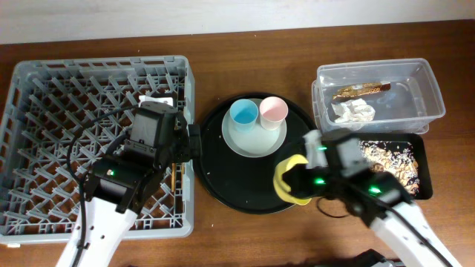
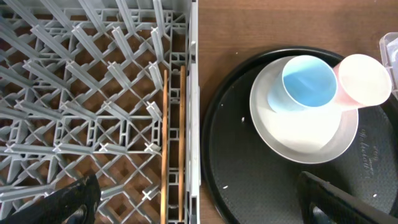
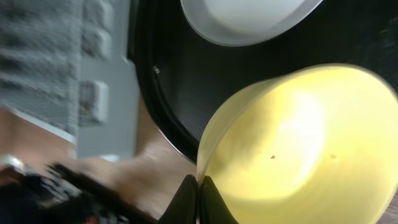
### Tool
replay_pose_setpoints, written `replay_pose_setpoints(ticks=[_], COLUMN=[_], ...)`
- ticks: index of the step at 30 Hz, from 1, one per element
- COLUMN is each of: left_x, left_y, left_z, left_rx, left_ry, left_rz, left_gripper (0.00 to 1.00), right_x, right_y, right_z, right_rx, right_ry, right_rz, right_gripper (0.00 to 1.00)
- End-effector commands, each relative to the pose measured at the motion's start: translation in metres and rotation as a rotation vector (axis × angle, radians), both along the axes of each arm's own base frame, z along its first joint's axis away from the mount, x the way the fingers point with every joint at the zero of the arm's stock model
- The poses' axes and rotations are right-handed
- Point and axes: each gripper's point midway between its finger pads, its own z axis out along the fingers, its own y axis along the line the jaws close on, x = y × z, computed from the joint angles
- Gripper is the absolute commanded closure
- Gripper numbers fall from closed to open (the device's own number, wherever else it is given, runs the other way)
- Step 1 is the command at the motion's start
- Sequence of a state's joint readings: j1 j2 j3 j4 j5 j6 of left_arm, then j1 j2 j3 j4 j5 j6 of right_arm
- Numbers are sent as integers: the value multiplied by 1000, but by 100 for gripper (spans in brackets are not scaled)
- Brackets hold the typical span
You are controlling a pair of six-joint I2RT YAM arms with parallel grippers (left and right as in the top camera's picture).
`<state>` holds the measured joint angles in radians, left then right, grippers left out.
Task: Sort waste into correct bins and load items into the dishwasher rack
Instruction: 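Return the empty yellow bowl to the black round tray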
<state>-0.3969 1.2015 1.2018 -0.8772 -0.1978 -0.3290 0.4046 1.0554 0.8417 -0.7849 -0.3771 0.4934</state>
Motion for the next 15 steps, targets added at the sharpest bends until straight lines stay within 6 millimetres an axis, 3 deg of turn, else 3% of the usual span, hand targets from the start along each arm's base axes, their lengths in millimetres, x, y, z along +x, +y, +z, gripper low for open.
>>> replay_pose_setpoints(ticks=[1,5,8,10,13,15], left_x=[1,1,1,1,1,1], left_y=[1,1,1,1,0,1], left_z=[6,6,6,6,6,6], left_rx=[-5,-5,-5,-5,-6,-5], left_ry=[-16,-16,-16,-16,-17,-16], left_rz=[2,2,2,2,2,2], left_gripper=[1,1,1,1,1,1], right_x=[4,2,0,4,13,17], right_y=[30,54,57,60,67,67], right_z=[-31,-63,-68,-57,-23,-5], right_rx=[-129,-159,-163,-144,-109,-107], right_ry=[-5,50,67,38,-60,-108], right_rz=[100,173,184,183,214,226], right_gripper=[96,94,80,73,49,44])
